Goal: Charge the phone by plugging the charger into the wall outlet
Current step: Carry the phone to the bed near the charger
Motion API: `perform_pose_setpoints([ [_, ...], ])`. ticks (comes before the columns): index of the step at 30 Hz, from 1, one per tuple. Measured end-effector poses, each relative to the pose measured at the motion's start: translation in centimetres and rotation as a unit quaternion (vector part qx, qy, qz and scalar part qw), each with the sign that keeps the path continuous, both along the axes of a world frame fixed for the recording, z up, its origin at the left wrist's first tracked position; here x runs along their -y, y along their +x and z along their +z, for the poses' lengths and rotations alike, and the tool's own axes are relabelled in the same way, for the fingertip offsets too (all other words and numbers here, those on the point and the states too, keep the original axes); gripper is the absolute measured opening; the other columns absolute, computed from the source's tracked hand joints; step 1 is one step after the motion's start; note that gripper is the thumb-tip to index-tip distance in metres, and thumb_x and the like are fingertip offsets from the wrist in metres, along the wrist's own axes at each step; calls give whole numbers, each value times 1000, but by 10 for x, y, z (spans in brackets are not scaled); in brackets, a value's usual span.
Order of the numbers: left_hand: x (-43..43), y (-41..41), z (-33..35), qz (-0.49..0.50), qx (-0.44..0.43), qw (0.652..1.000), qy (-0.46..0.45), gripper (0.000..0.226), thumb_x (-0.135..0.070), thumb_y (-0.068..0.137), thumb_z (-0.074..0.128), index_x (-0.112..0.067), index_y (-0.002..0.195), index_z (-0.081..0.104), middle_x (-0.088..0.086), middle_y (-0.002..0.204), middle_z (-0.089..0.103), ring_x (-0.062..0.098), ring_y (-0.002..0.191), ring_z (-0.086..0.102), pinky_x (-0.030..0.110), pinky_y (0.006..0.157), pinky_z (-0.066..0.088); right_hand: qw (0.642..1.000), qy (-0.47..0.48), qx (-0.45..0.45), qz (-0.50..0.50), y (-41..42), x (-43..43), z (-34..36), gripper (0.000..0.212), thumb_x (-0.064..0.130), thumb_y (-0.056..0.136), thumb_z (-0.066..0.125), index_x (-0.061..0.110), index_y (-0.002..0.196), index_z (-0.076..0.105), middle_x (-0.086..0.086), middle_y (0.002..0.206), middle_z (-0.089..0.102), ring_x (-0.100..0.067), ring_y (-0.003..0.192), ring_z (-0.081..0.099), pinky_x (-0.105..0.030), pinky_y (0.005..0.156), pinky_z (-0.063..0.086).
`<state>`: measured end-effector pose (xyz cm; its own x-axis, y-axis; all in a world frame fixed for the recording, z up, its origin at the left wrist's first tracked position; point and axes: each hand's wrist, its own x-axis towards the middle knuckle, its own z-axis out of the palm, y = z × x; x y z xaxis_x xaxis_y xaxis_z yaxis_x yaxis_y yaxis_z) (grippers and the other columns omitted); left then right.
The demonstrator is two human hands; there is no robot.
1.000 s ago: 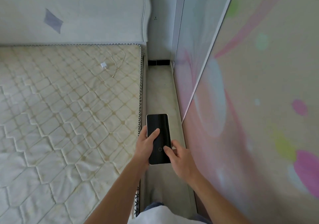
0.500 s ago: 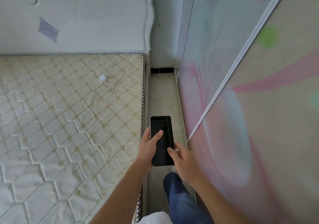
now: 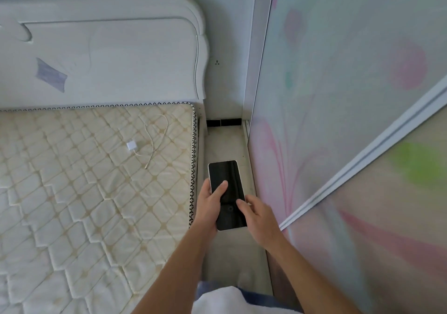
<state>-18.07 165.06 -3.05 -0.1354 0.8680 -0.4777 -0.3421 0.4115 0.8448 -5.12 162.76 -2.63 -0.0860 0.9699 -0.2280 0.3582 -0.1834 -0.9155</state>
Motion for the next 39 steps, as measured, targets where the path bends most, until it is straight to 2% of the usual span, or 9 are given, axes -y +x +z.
perform_pose_setpoints([
  [6,-59,1,-1,-12,-11,1000,-1,10,-14,95,62,-15,106,63,22,108,70,31,90,70,52,86,59,1000,4,-3,0,-1,-54,1,36,15,100,51,26,66,44,24,48,55,4,46,48,-10,48,36],
  [12,-127,-6,-13,-33,-16,999,-3,10,-17,95,63,-19,105,63,7,89,74,24,79,73,36,64,59,1000,-17,-5,0,-7,-117,-2,30,16,101,49,29,74,48,30,53,58,10,52,55,-9,49,41],
  [16,-190,-19,-20,-47,1,999,-11,15,-20,95,64,-19,110,63,10,93,75,26,81,73,38,67,60,1000,-25,-3,-18,-19,-180,-9,27,18,101,50,31,77,53,22,56,62,9,54,57,-9,50,42],
  [23,-323,-60,-16,-47,-2,999,3,9,-17,95,64,-16,104,63,8,93,75,24,82,73,40,73,61,999,-34,25,-8,-57,-312,-10,19,23,100,51,28,84,60,29,54,61,8,52,56,-9,51,39],
  [25,-357,-74,-14,-45,-1,999,3,9,-16,95,64,-16,104,63,7,91,75,23,80,73,39,72,62,999,-33,20,-17,-71,-348,-6,23,17,100,52,25,79,58,27,51,60,8,50,56,-8,50,40],
  [28,-405,-93,-12,-53,-4,999,5,11,-18,95,64,-16,106,64,15,102,73,34,94,71,51,85,59,1000,-19,17,-15,-89,-390,-2,35,11,100,51,29,69,48,26,43,55,8,44,52,-8,48,37],
  [30,-431,-102,-12,-55,-11,998,1,11,-19,95,64,-17,106,64,19,107,71,39,100,69,57,89,56,1000,-15,17,-10,-98,-414,-4,32,13,100,50,29,73,51,27,45,56,7,45,52,-9,49,38],
  [34,-474,-115,-15,-52,-15,999,-8,8,-19,94,65,-20,102,65,20,106,71,39,99,69,60,90,54,1000,-18,14,-3,-109,-456,-11,17,22,101,49,19,93,64,27,56,62,6,54,58,-13,51,42],
  [39,-523,-128,-21,-46,-16,999,-10,8,-16,95,64,-16,103,63,25,110,69,34,91,68,59,90,55,999,-30,15,9,-121,-507,-18,18,25,100,50,28,87,61,27,60,64,5,58,59,-14,56,41],
])
